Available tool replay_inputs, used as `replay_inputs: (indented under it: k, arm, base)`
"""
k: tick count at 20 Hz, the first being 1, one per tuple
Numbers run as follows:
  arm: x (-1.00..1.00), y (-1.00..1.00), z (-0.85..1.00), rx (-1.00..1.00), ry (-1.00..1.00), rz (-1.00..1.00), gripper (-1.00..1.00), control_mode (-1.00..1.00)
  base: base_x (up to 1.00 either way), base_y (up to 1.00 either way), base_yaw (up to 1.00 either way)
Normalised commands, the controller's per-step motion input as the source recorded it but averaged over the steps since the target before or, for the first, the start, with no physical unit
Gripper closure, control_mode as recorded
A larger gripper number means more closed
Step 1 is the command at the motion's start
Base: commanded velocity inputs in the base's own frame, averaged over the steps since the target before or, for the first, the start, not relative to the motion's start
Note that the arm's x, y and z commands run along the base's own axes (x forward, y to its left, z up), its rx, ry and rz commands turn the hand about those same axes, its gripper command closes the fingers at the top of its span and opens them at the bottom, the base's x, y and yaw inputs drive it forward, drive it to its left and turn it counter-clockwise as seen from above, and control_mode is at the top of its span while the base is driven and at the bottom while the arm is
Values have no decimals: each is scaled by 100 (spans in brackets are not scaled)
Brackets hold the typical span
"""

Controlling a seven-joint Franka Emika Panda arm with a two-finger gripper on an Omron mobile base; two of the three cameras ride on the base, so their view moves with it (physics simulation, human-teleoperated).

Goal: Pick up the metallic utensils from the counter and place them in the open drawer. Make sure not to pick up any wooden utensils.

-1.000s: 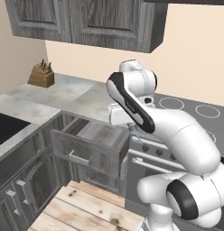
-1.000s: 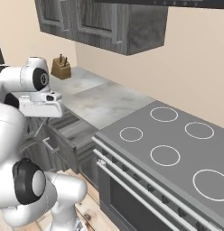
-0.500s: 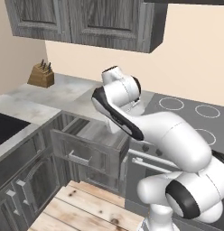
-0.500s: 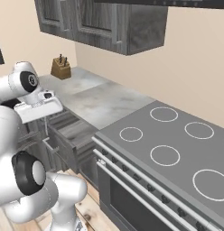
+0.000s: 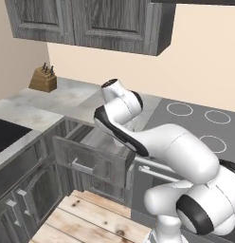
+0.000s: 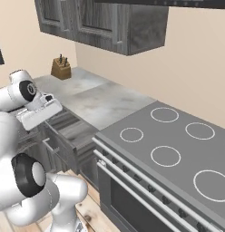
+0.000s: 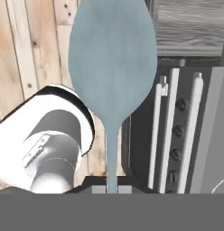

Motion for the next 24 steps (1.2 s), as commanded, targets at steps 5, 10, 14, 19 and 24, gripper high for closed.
replay_inputs:
  k: [5, 10, 14, 19, 24]
  arm:
    - [36, 18, -24, 3, 2, 12, 100, -100]
    - [52, 12, -16, 13, 5, 0, 100, -100]
    - [54, 0, -28, 15, 3, 0, 100, -100]
    - [35, 6, -39, 3, -2, 0, 100, -100]
    - [34, 1, -55, 5, -4, 0, 100, -100]
  base:
    - [0, 0, 0]
    - [0, 0, 0]
    - [0, 0, 0]
    - [0, 0, 0]
    - [0, 0, 0]
